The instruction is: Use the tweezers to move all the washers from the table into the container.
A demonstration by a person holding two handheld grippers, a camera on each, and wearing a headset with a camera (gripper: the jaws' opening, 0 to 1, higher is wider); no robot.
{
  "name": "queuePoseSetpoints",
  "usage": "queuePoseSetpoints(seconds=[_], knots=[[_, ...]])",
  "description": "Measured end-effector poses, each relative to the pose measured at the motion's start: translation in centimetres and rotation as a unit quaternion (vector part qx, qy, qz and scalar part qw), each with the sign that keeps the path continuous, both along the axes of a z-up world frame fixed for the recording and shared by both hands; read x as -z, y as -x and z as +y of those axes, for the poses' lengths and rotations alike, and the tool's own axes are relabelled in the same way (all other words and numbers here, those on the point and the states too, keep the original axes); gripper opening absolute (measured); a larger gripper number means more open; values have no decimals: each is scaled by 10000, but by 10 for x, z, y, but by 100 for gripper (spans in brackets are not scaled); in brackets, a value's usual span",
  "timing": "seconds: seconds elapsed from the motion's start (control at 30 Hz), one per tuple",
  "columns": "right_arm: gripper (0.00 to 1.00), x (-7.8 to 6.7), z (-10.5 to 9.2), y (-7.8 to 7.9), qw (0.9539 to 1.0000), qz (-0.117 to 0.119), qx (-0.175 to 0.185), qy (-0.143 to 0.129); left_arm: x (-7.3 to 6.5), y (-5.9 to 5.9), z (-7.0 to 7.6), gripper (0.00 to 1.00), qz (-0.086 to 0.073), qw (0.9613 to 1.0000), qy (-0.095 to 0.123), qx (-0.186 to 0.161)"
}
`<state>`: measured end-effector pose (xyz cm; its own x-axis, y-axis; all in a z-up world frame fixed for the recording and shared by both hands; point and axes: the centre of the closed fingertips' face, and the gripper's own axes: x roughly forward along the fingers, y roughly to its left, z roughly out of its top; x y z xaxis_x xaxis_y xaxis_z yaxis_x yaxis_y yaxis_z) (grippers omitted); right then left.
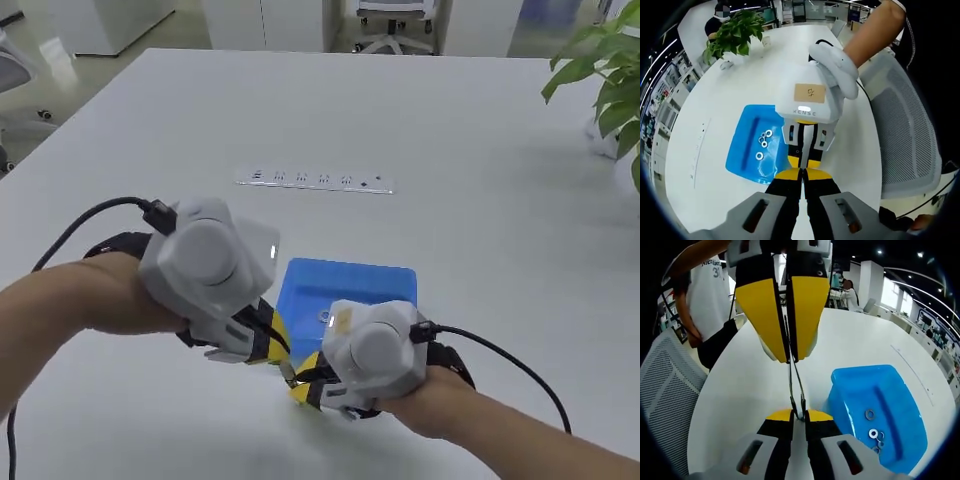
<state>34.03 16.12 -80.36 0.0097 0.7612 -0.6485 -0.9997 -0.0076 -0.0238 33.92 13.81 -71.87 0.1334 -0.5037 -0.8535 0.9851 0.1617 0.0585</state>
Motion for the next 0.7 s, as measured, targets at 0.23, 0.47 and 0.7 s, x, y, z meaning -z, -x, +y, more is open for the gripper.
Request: queuePoseSetpoints(seconds=[0.23,0.47,0.7], knots=[[9,1,-1,0,10000,21,7,4,-1,-2,-3,5,21,10000,77,-28],[8,-1,-2,4,10000,-2,-44,24,-3,2,-5,5,16,10000,47,24],[8,-14,0,8,9999,-87,-72,-40,-16,6,-5,5,-34,9999,59,79]])
